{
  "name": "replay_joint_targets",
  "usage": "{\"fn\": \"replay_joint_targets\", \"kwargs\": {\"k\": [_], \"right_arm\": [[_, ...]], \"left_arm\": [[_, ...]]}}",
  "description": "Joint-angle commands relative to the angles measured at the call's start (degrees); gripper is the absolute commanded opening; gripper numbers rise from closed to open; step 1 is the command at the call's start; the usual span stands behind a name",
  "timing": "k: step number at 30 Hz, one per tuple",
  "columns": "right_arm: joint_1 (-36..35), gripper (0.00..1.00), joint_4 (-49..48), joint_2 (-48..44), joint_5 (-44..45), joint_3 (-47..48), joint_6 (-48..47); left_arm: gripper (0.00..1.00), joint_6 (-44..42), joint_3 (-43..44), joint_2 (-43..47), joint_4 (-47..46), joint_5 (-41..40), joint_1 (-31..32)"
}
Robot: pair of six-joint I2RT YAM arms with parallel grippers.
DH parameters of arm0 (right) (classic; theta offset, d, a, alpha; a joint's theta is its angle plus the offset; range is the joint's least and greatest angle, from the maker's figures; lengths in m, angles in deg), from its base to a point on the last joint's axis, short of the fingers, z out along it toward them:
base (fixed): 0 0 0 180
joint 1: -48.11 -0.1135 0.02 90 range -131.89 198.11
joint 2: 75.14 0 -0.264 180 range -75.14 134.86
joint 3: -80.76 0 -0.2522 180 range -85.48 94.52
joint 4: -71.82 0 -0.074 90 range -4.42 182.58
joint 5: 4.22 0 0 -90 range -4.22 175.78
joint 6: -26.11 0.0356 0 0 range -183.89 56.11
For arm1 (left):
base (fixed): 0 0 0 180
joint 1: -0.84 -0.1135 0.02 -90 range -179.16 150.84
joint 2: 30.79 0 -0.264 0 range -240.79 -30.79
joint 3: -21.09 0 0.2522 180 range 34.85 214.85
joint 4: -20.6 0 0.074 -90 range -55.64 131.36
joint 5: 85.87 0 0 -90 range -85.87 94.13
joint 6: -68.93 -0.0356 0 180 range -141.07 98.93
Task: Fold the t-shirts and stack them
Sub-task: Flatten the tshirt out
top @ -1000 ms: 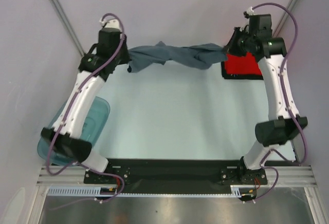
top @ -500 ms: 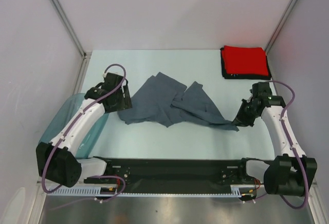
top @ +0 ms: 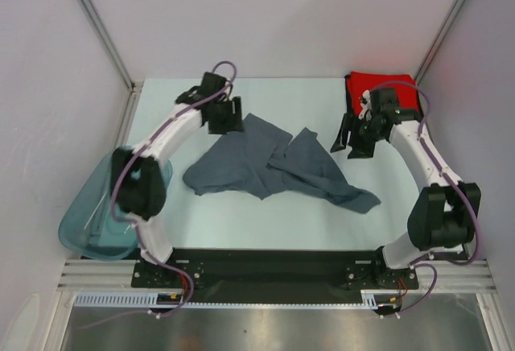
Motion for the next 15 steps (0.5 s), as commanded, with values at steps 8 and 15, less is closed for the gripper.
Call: {"fn": "replay_joint_targets", "kwargs": {"k": [8, 15], "right_arm": [[-2.63, 0.63, -9.92, 11.22, -7.36, 4.91, 1.34], [-8.69, 0.40, -23.66, 23.08, -10.44, 9.03, 11.98]], "left_arm": [[0.66, -0.90, 23.03, -24.09, 4.95, -4.71, 1.61], [0.58, -1.61, 28.66, -31.31, 5.21, -9.53, -0.23]]}}
